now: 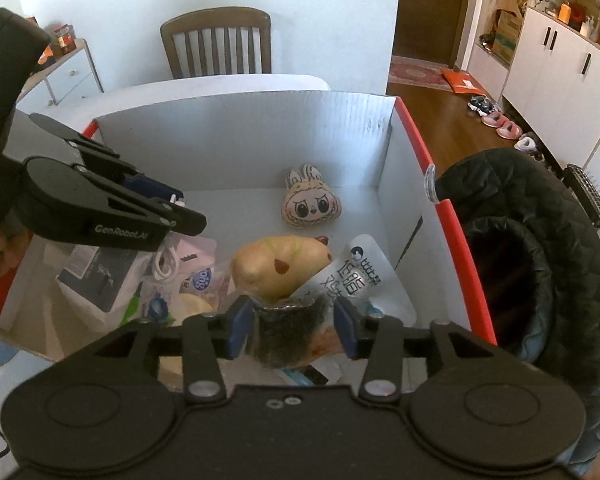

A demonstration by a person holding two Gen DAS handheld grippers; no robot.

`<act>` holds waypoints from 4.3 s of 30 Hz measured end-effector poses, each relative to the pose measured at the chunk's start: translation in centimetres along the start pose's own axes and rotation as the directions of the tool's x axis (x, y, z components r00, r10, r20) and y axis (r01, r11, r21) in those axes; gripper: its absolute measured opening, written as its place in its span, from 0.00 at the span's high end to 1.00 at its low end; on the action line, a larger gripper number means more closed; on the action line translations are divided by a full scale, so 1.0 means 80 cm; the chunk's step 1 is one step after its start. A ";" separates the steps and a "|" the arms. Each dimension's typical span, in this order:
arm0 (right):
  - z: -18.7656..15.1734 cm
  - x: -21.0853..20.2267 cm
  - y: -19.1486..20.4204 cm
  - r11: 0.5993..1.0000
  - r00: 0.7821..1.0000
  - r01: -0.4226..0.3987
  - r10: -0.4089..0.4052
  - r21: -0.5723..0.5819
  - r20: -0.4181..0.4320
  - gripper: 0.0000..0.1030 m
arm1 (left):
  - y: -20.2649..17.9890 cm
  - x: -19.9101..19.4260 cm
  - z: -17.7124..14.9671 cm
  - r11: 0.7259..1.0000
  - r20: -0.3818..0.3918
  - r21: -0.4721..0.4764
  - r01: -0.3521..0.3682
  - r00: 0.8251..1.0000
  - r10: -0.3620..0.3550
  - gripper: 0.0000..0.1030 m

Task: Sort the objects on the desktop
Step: 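Open the right tool to drop the black bag while the left tool releases the cable, then move both open tools back over the pink clip and silver pouch, then grasp the pink binder clip with the left tool while the right tool grasps the silver ZHOUSHI pouch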

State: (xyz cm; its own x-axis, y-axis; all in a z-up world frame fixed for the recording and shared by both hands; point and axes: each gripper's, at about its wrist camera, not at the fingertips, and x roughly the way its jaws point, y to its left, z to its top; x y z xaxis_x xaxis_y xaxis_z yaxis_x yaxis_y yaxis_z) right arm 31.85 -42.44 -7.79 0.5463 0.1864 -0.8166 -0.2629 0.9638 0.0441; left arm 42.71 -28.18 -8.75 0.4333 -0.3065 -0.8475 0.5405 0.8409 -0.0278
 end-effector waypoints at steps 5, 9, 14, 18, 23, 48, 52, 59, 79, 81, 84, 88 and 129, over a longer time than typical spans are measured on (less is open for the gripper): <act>-0.001 -0.011 -0.003 1.000 1.000 -0.021 0.020 0.011 0.018 0.53 | -0.013 -0.016 -0.003 0.997 0.057 0.069 -0.025 0.998 0.021 0.21; -0.007 -0.025 -0.005 1.000 0.999 -0.022 0.021 0.020 0.046 0.41 | -0.025 -0.032 -0.004 0.994 0.096 0.101 -0.031 0.995 0.021 0.21; -0.013 -0.044 -0.005 0.999 0.997 -0.043 0.042 0.014 0.071 0.39 | -0.026 -0.059 -0.012 0.997 0.139 0.072 -0.017 0.990 0.007 0.21; -0.014 -0.059 -0.002 0.998 0.994 -0.061 0.061 -0.001 0.091 0.38 | -0.022 -0.084 -0.024 0.999 0.177 0.046 0.000 0.984 -0.008 0.21; -0.013 -0.076 0.006 0.997 0.991 -0.078 0.078 -0.010 0.110 0.38 | -0.013 -0.114 -0.041 1.000 0.218 0.004 0.028 0.976 -0.028 0.21; -0.025 -0.095 0.219 0.995 0.982 -0.101 0.099 0.006 0.164 0.21 | 0.156 -0.251 -0.235 0.996 0.328 -0.062 0.057 0.944 -0.033 0.00; -0.029 -0.086 0.250 0.995 0.983 -0.097 0.095 0.009 0.157 0.21 | 0.183 -0.254 -0.269 0.996 0.309 -0.076 0.043 0.951 -0.017 0.00; -0.031 -0.068 0.293 0.998 0.989 -0.068 0.067 0.000 0.131 0.21 | 0.204 -0.235 -0.308 0.997 0.258 -0.075 0.022 0.966 -0.002 0.00; 0.012 -0.004 0.373 0.998 0.994 -0.058 0.059 -0.015 0.094 0.21 | 0.216 -0.180 -0.354 1.000 0.226 -0.011 0.014 0.974 -0.011 0.01; 0.020 0.008 0.380 0.998 0.994 -0.063 0.063 0.003 0.084 0.21 | 0.217 -0.177 -0.357 1.000 0.229 -0.007 0.018 0.973 -0.015 0.01; 0.030 0.025 0.390 0.997 0.995 -0.068 0.066 0.029 0.070 0.21 | 0.219 -0.175 -0.359 1.000 0.236 -0.005 0.019 0.972 -0.017 0.01; 0.040 0.050 0.404 0.997 0.997 -0.072 0.070 0.042 0.036 0.21 | 0.223 -0.170 -0.361 1.000 0.237 -0.007 0.026 0.971 -0.024 0.06; 0.031 0.085 0.408 0.996 0.995 -0.054 0.060 0.072 -0.082 0.53 | 0.218 -0.160 -0.364 1.000 0.227 -0.020 0.015 0.974 -0.010 0.63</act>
State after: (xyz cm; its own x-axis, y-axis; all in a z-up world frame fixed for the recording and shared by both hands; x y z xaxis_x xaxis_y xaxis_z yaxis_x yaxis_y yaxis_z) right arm 28.94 -9.23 -10.50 0.4628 0.2277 -0.8567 -0.2340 0.9635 0.1297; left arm 25.62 3.42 -13.83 0.5802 -0.4080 -0.7049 0.5322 0.8451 -0.0511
